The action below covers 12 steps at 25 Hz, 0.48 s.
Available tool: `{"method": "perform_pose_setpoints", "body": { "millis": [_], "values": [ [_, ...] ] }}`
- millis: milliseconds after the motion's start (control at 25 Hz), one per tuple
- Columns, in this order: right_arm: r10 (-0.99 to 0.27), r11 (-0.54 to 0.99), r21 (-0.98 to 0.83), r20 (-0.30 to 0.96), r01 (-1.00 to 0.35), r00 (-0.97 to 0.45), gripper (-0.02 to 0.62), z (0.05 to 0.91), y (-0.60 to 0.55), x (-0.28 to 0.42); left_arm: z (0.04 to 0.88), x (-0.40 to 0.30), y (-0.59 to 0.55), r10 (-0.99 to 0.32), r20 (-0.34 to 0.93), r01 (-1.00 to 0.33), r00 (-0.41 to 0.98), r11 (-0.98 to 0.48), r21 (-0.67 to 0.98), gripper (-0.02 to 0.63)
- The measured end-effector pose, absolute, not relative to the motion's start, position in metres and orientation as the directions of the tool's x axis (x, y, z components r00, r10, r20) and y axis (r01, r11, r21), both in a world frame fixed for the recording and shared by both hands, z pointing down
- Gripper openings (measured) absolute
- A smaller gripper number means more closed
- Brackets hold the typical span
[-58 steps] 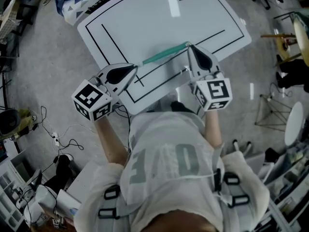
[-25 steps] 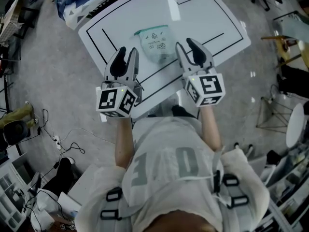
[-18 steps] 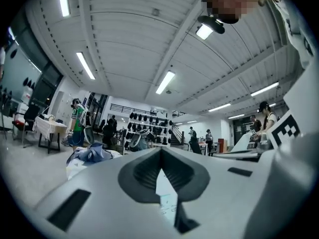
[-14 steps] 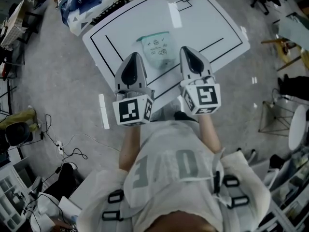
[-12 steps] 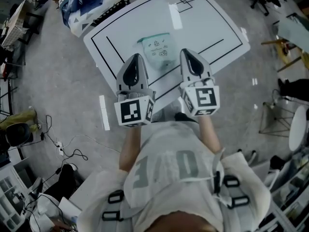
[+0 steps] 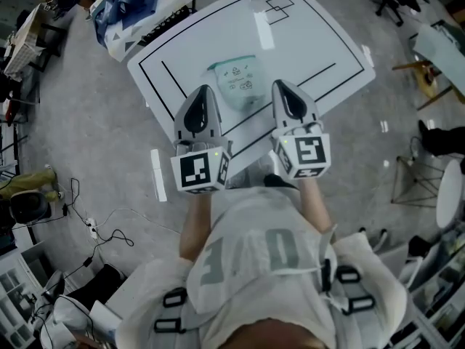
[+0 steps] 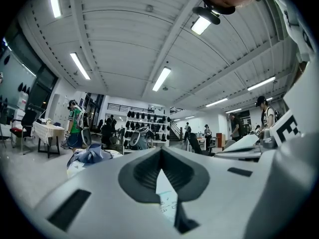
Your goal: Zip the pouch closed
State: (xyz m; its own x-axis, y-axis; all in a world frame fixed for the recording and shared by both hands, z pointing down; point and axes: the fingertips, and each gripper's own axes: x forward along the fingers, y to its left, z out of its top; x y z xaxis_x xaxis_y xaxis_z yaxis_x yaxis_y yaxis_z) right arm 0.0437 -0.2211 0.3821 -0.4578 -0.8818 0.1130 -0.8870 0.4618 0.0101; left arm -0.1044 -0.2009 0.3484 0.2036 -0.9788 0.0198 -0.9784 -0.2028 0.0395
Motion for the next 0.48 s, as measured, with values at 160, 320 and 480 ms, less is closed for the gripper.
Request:
{"method": "perform_pose_setpoints", "body": {
  "millis": [160,320,480],
  "values": [
    [-0.879,0.467,0.014,0.114,-0.884,-0.462,0.008,0.3821,-0.2217,0.0444,0.3506,-0.0998,-0.2013,-0.976,0.027,-0.976,0.216,-0.215,0.038,0.006],
    [-0.877,0.472,0.013,0.11,-0.882,-0.468,0.008,0.3816,-0.2205,0.0446,0.3502,-0.098,-0.2005,-0.974,0.027,-0.974,0.225,-0.224,0.039,0.006],
    [-0.876,0.466,0.005,0.14,-0.885,-0.461,0.008,0.3849,-0.221,0.047,0.3506,-0.098,-0.2014,-0.973,0.032,-0.973,0.227,-0.226,0.039,0.006]
  ]
}}
